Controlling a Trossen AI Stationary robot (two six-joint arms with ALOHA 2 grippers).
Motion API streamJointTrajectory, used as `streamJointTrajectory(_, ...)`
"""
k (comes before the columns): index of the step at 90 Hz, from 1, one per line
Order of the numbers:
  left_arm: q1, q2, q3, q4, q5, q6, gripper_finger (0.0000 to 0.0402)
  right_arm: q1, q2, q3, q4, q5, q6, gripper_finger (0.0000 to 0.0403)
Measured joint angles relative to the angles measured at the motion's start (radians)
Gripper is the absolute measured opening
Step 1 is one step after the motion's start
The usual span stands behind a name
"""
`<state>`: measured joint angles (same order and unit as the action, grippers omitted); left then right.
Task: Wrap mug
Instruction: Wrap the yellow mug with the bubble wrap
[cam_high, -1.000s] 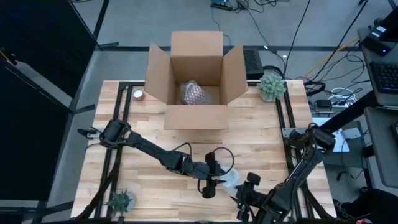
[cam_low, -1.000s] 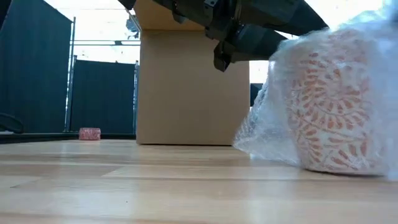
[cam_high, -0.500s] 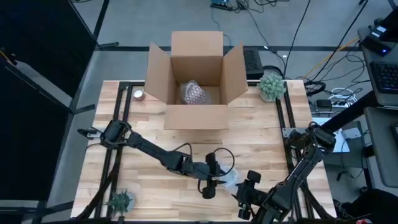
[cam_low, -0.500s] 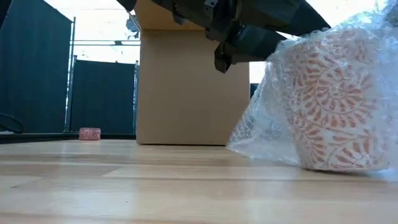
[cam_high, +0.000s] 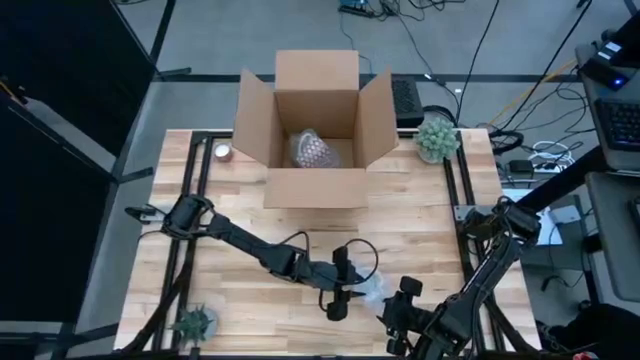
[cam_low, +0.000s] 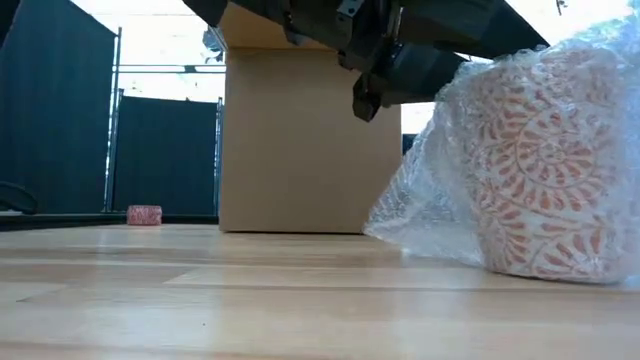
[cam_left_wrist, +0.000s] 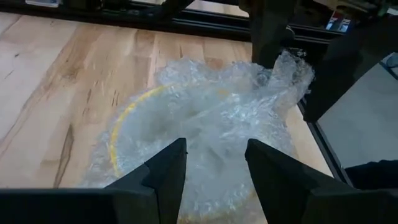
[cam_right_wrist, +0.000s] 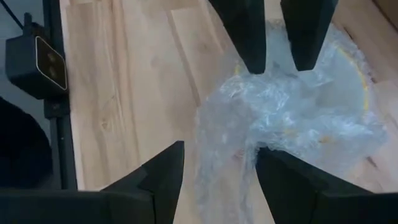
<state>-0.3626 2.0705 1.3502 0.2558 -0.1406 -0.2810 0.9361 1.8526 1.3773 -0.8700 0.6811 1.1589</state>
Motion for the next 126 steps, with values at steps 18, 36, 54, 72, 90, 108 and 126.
streamJointTrajectory(18,0.000,0.014,0.002,0.009,0.009,0.002,0.0160,-0.007,-0.004,0.000,0.000,-0.012,-0.018,0.0180)
streamJointTrajectory(36,0.000,0.018,0.002,0.010,0.010,0.002,0.0160,-0.007,-0.054,-0.001,-0.004,-0.058,-0.023,0.0180)
streamJointTrajectory(54,0.000,0.020,0.001,0.011,0.010,0.002,0.0160,-0.012,-0.079,-0.001,-0.004,-0.059,-0.066,0.0180)
streamJointTrajectory(72,0.000,0.020,0.000,0.010,0.011,0.002,0.0160,-0.021,-0.079,-0.001,-0.003,-0.059,-0.075,0.0180)
streamJointTrajectory(90,0.000,0.020,-0.001,0.019,0.013,0.001,0.0160,-0.025,-0.079,-0.001,-0.002,-0.059,-0.090,0.0180)
streamJointTrajectory(108,-0.001,0.020,-0.001,0.020,0.013,0.001,0.0160,-0.025,-0.079,-0.001,0.008,-0.059,-0.086,0.0180)
streamJointTrajectory(126,-0.002,0.020,-0.001,0.020,0.013,0.001,0.0160,-0.033,-0.078,-0.001,0.007,-0.059,-0.096,0.0181)
